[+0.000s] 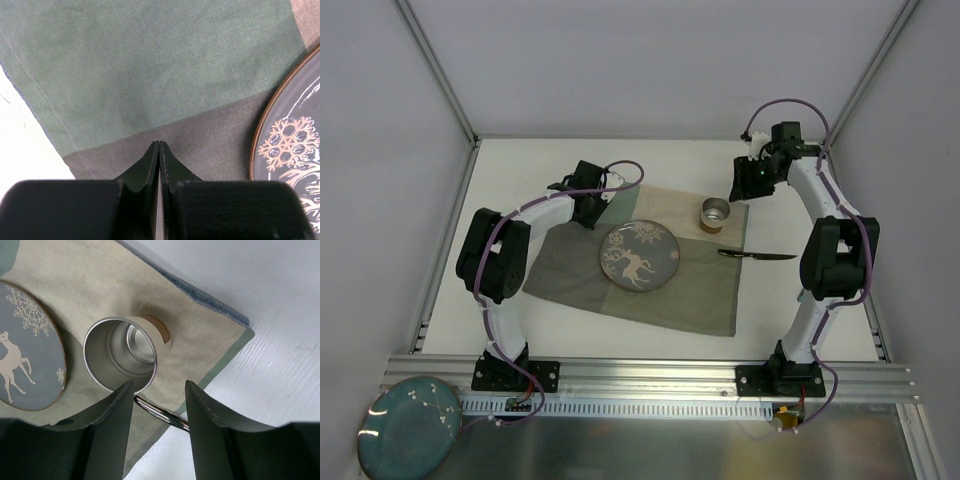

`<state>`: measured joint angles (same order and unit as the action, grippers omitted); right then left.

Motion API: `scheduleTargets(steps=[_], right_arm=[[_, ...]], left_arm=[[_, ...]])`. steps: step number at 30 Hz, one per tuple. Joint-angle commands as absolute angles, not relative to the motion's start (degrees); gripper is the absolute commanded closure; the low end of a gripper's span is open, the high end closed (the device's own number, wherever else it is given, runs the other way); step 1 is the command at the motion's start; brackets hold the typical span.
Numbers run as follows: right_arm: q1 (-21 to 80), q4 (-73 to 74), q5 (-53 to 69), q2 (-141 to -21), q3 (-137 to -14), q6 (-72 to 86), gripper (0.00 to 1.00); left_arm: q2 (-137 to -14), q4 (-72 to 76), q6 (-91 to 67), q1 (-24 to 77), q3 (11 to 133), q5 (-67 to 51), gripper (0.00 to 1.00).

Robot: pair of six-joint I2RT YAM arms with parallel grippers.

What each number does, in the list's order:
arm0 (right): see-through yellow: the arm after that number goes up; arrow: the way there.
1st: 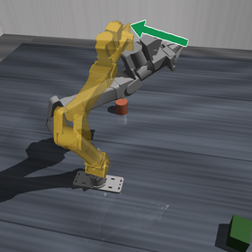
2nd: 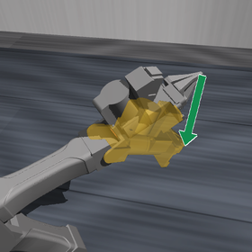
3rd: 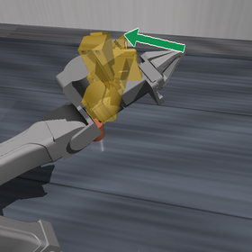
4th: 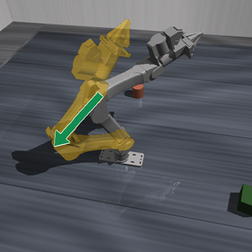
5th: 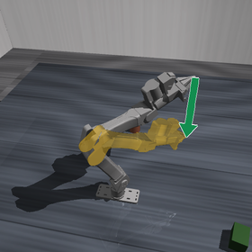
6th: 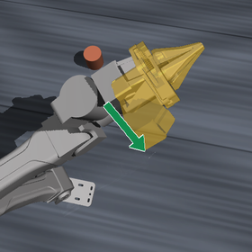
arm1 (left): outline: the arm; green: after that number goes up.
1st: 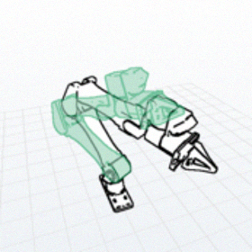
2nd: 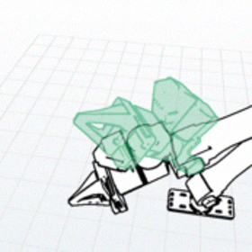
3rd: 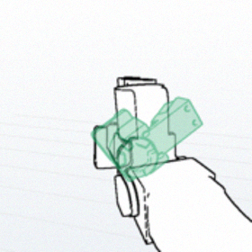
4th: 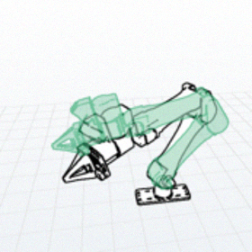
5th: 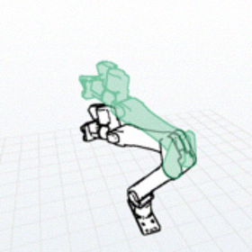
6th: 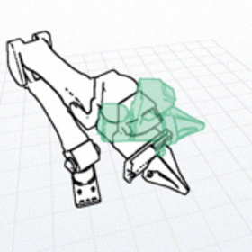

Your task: Set the dinner table for one person

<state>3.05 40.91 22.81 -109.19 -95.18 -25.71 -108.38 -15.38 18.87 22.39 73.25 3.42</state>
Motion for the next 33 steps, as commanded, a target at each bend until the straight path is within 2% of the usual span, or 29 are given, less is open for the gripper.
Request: scheduleTargets(steps=[1,12,15,27,31,33], right_arm=[[3.9,41.4,23.6,-107.1,-93.8,-25.8,0.52],[6.5,38.6,23.1,-109.1,-90.7,-24.9,0.61],[6.6,38.4,23.3,-109.4,-90.7,-25.0,0.67],[6.7,37.5,21.9,-109.6,-88.7,-26.1,0.61],[6.8,36.7,21.8,-109.6,-87.9,-26.1,0.65],[6.8,36.5,21.9,-109.9,-88.0,-26.3,0.71]], left_arm=[[-106.6,-15.4,18.3,21.9,75.1,1.8,1.00],[-106.5,-15.4,18.4,21.9,73.9,1.8,1.00],[-106.5,-15.4,18.5,21.8,73.7,1.8,1.00],[-107.2,-15.3,17.8,21.9,73.7,0.7,1.00],[-107.1,-15.3,17.7,21.9,73.6,0.5,1.00],[-107.2,-15.3,17.8,21.8,73.5,0.4,1.00]])
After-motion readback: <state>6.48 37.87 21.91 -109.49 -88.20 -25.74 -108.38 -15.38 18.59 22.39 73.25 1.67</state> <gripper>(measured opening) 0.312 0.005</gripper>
